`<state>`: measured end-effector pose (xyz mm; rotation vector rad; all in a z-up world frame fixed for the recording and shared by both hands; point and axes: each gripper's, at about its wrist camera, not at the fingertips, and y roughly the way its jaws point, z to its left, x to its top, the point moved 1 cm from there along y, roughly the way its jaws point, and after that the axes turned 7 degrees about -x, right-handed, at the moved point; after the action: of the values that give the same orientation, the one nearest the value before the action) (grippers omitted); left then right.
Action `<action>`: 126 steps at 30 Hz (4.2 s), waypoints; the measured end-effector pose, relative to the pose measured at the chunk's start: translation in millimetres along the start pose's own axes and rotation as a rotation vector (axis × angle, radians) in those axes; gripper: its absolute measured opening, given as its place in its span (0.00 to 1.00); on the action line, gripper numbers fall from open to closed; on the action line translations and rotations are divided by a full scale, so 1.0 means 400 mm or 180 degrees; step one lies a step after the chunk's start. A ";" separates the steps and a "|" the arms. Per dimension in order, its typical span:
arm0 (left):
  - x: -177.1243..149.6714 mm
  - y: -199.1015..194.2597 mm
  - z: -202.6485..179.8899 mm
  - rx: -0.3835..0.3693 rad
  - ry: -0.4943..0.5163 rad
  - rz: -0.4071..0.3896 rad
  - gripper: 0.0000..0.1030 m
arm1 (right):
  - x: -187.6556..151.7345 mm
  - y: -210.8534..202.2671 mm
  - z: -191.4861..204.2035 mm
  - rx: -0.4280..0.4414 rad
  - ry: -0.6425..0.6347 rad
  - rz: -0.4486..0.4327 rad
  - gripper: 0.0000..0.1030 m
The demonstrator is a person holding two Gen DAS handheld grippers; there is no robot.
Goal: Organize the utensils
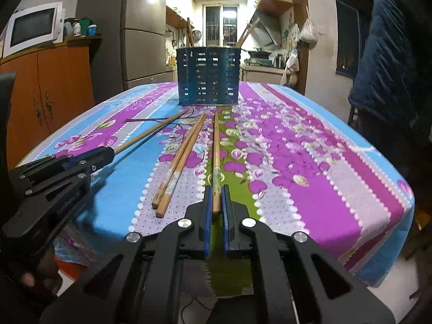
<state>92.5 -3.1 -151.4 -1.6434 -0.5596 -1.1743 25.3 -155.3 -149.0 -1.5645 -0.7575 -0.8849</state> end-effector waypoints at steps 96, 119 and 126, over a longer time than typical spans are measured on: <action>0.040 -0.125 0.103 0.0615 -0.0087 -0.0045 0.48 | 0.067 0.071 0.078 -0.0006 -0.1485 0.0181 0.09; -0.012 -0.080 0.033 0.0291 0.0585 0.0309 0.48 | 0.034 -0.015 -0.042 -0.0003 -0.1093 0.0191 0.10; -0.021 -0.075 0.027 0.0349 0.0604 0.0263 0.48 | 0.021 0.010 -0.040 0.0018 -0.0929 0.0233 0.09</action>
<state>69.6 20.1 -145.4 -1.4312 -0.4242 -1.2020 30.7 -171.7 -142.4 -1.7266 -0.9008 -0.6068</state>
